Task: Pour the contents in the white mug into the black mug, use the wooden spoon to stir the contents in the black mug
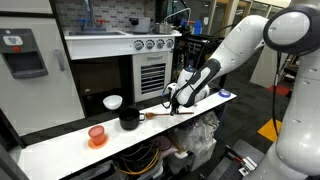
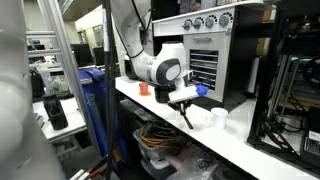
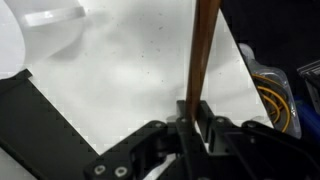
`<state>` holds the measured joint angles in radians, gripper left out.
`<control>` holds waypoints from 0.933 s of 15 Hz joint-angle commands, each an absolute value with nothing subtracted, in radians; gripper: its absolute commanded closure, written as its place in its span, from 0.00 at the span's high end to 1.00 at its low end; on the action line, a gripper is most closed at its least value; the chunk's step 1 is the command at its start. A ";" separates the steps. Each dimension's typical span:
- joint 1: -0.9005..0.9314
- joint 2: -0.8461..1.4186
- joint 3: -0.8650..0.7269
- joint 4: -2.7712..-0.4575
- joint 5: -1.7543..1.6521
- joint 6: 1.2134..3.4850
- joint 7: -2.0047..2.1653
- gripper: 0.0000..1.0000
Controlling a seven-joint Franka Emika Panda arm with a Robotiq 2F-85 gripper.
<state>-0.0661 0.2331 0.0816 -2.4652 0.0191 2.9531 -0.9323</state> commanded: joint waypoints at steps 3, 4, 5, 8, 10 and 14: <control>-0.165 0.299 0.182 -2.449 0.048 3.028 -0.946 0.04; -0.176 0.306 0.190 -2.451 0.040 3.039 -0.943 0.04; -0.190 0.314 0.199 -2.453 0.033 3.051 -0.945 0.04; -0.227 0.340 0.211 -2.455 -0.005 3.089 -0.953 0.04; -0.258 0.356 0.223 -2.455 -0.035 3.112 -0.961 0.04; -0.324 0.379 0.256 -2.453 -0.106 3.135 -0.963 0.04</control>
